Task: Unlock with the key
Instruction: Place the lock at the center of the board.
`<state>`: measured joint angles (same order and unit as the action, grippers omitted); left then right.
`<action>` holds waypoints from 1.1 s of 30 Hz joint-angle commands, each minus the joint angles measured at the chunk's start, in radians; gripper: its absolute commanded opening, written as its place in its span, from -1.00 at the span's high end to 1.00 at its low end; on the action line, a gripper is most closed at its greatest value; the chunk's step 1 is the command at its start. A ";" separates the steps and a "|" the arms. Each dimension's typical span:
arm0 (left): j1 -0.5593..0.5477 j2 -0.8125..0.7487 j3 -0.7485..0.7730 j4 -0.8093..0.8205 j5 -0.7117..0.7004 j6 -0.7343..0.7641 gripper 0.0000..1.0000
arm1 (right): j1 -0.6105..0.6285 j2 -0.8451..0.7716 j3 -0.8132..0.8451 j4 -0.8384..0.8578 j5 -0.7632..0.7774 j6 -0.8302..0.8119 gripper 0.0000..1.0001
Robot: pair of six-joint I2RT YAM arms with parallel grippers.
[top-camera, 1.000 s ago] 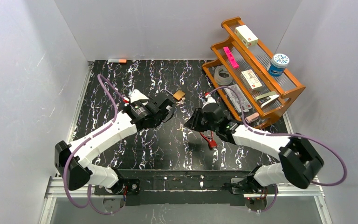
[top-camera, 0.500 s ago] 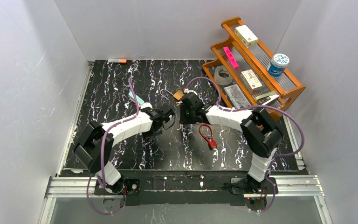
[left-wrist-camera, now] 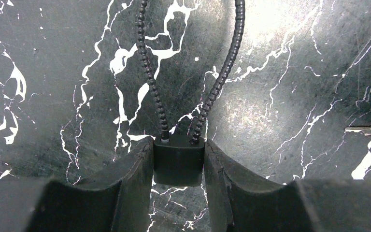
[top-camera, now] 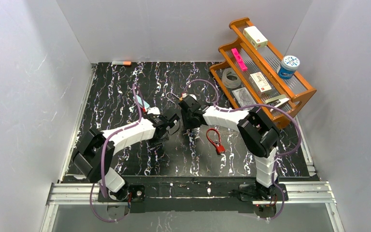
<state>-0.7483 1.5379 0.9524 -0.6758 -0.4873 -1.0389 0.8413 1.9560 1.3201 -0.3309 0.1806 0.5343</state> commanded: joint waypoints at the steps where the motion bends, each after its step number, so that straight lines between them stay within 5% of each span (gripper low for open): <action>1: 0.000 0.021 -0.005 -0.016 -0.006 0.003 0.64 | 0.028 0.044 0.050 -0.120 0.055 -0.014 0.21; 8: 0.000 0.030 -0.016 -0.018 0.000 -0.014 0.36 | 0.059 0.070 0.094 -0.208 0.118 -0.013 0.23; 18: -0.001 0.017 -0.035 -0.012 -0.003 -0.021 -0.01 | 0.070 0.038 0.070 -0.175 0.150 0.009 0.65; 33: 0.011 -0.144 0.029 0.048 0.055 0.037 -0.29 | 0.070 -0.357 -0.353 0.377 0.156 -0.106 0.64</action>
<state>-0.7475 1.4784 0.9424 -0.6720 -0.4545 -1.0382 0.9054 1.7126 1.0489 -0.1913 0.3386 0.4908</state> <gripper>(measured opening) 0.642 0.223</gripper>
